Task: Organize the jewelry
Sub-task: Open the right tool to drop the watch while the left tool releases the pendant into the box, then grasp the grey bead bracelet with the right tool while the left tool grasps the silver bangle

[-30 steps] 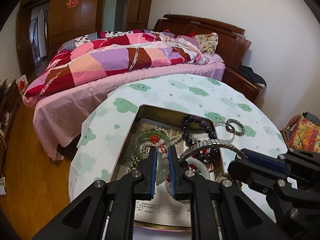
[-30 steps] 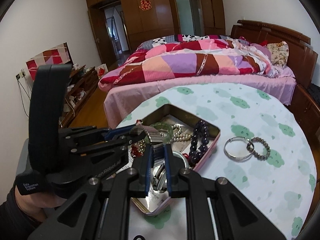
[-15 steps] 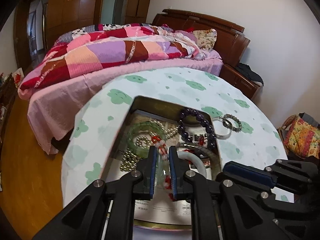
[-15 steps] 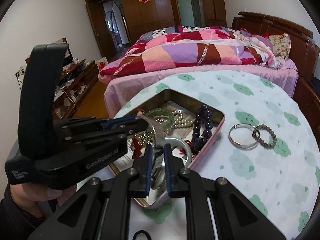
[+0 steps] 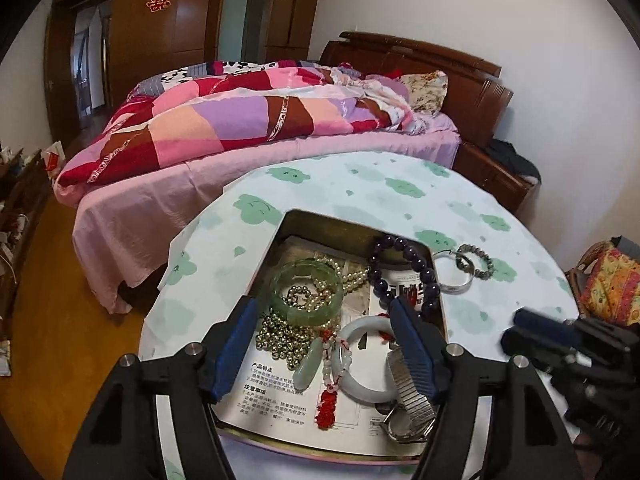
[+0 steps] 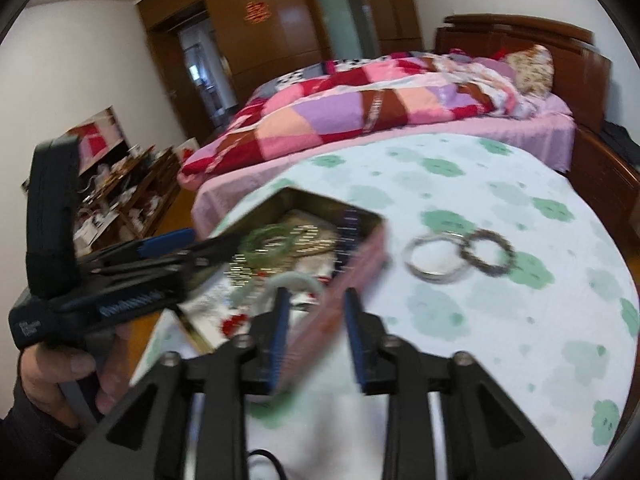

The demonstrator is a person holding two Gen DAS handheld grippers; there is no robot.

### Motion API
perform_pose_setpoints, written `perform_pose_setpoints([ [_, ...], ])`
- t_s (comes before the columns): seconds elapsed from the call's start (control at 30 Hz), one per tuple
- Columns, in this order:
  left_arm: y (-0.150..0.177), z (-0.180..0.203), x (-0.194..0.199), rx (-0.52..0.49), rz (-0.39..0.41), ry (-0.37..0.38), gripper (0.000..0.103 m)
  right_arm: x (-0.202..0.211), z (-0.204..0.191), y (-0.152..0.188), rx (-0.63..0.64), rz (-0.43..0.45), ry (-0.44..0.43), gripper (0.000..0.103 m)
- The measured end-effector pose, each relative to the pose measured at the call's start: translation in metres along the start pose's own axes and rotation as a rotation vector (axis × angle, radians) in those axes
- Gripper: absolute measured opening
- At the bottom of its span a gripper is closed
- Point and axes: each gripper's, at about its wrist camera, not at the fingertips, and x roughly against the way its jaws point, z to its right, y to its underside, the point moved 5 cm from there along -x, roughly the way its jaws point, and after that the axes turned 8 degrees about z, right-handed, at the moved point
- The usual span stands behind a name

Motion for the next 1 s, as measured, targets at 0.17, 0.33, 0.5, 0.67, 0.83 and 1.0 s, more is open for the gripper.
perform_pose_setpoints([
  [0.17, -0.002, 0.02, -0.01, -0.039, -0.032, -0.017, 0.069, -0.003, 0.067, 0.008, -0.094, -0.039, 0.144, 0.038],
  [0.33, -0.015, 0.051, -0.026, -0.074, -0.033, -0.022, 0.069, -0.02, 0.118, 0.001, -0.11, -0.081, 0.268, 0.039],
  [0.5, -0.023, 0.073, -0.047, -0.061, -0.062, -0.025, 0.069, -0.046, 0.147, -0.01, -0.12, -0.115, 0.333, 0.039],
  [0.67, -0.024, 0.094, -0.061, -0.092, -0.081, -0.018, 0.069, -0.077, 0.151, -0.016, -0.087, -0.161, 0.337, 0.038],
  [0.83, -0.022, 0.111, -0.065, -0.152, -0.089, 0.0, 0.069, -0.071, 0.154, -0.006, -0.013, -0.178, 0.394, 0.011],
  [1.0, -0.02, 0.132, -0.063, -0.2, -0.086, 0.033, 0.069, -0.039, 0.169, 0.009, -0.046, -0.16, 0.426, 0.01],
])
